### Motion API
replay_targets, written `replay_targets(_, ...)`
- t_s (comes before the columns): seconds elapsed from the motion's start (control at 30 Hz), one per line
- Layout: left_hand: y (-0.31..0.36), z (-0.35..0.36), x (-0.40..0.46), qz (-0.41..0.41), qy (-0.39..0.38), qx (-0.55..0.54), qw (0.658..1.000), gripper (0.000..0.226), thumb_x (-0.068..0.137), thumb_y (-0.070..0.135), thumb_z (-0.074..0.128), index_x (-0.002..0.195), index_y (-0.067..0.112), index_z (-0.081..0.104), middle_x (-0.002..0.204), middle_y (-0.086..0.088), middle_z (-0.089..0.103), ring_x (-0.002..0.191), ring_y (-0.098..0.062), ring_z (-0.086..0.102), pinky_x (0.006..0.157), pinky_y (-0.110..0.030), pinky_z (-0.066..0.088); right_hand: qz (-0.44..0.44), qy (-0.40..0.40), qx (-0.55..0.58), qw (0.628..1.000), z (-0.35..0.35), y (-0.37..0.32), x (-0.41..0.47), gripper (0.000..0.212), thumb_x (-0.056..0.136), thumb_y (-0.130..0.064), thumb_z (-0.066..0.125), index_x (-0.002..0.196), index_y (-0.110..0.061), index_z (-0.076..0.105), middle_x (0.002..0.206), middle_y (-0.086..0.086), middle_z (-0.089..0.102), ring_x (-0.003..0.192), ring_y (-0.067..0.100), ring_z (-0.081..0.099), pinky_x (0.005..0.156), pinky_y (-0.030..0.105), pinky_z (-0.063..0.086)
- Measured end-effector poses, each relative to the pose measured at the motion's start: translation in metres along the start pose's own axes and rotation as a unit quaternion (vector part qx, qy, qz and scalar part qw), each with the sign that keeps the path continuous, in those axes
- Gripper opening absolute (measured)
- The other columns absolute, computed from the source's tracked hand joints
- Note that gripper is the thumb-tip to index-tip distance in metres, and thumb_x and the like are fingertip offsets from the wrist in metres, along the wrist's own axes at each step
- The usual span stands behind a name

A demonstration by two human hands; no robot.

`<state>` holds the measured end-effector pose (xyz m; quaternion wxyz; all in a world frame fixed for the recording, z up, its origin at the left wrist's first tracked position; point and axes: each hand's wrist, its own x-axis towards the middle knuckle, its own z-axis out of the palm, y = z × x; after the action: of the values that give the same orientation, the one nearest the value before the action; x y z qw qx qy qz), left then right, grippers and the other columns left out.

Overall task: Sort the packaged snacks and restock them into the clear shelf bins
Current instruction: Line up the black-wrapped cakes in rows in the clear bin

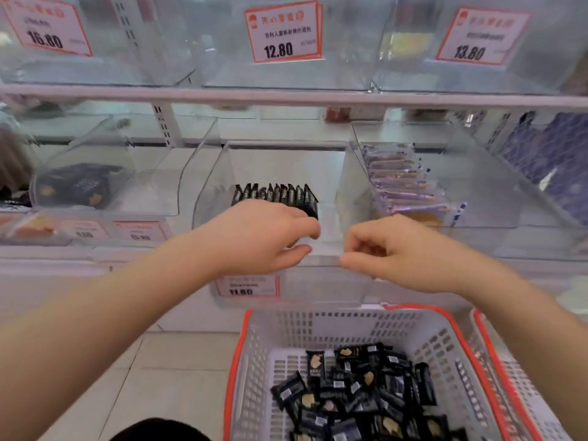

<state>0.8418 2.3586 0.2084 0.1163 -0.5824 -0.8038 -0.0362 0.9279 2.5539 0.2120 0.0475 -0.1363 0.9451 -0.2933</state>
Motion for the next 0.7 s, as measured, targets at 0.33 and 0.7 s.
replay_targets(0.33,0.115,0.166,-0.018,0.029,-0.302,-0.052,0.952,0.033,0.093,0.032,0.04,0.122,0.018,0.043,0.11,-0.009,0.06,0.096,-0.03,0.059,0.065,-0.034,0.044,0.224,-0.171,-0.011,0.959,0.141,0.134,-0.075,0.021,0.092,-0.037,0.053,0.083,-0.018,0.055,0.082,-0.001,0.063,0.073,0.014,0.056,0.066,0.026,0.042)
replay_targets(0.7,0.188,0.347,-0.043,-0.098,-0.439,-0.202,0.87,0.024,0.091,0.024,0.042,0.107,0.011,0.054,0.107,-0.012,0.06,0.094,-0.031,0.057,0.066,-0.034,0.042,0.407,-0.177,0.025,0.896,0.273,0.252,-0.144,0.026,0.094,-0.036,0.051,0.091,-0.011,0.057,0.085,0.006,0.059,0.09,0.028,0.059,0.066,0.031,0.043)
